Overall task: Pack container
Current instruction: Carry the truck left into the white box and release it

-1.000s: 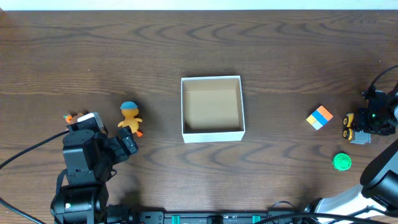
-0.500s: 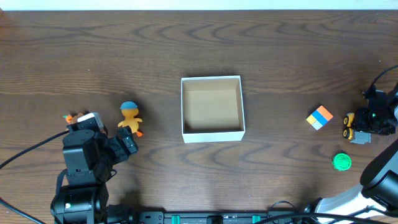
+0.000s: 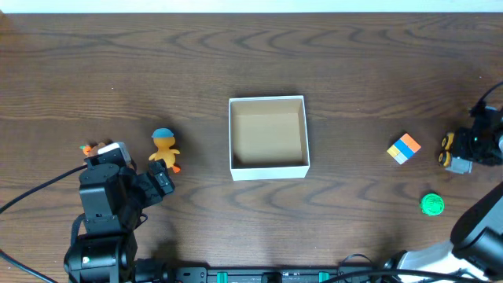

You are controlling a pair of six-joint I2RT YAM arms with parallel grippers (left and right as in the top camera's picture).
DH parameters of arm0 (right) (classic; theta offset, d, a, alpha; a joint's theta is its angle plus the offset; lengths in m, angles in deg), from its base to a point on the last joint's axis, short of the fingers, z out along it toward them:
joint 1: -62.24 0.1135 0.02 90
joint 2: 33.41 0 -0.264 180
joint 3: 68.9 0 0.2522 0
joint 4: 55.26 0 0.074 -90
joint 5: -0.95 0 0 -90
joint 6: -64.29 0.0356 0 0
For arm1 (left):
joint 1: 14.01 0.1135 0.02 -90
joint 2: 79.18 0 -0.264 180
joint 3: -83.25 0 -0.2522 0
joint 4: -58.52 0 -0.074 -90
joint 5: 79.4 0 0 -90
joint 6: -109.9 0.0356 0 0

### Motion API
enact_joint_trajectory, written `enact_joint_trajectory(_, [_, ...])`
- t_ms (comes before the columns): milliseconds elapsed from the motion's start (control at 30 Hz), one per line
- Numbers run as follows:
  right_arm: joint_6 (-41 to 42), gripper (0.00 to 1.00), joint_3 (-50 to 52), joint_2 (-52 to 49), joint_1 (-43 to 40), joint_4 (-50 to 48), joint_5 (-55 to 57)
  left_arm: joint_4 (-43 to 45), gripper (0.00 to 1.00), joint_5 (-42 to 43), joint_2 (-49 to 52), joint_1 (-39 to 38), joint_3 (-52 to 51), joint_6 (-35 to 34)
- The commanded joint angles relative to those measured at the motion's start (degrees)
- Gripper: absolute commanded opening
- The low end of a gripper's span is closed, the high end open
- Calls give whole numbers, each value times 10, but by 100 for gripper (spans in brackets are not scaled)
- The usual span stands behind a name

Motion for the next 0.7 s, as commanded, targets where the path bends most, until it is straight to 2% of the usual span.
enact_joint_trajectory(0, [65,1,-15,65,51,2,-16,-1,98,6,2,3,14,-3])
enact_joint_trajectory(200, [117,1,-40,172,214,34,-14,-2,98,6,2,3,14,-3])
enact_joint_trajectory(300, [196,1,-52,216,309,47,9,-3,98,5,2,3,14,-3])
enact_joint_trajectory(400, [311,1,-52,247,409,47,10,-4,98,6,2,3,14,-3])
enact_joint_trajectory(467, [370,1,-52,253,491,48,10,-4,98,5,2,3,14,-3])
enact_joint_trajectory(667, [416,1,-52,207,642,45,37,-4,98,5,2,3,14,-3])
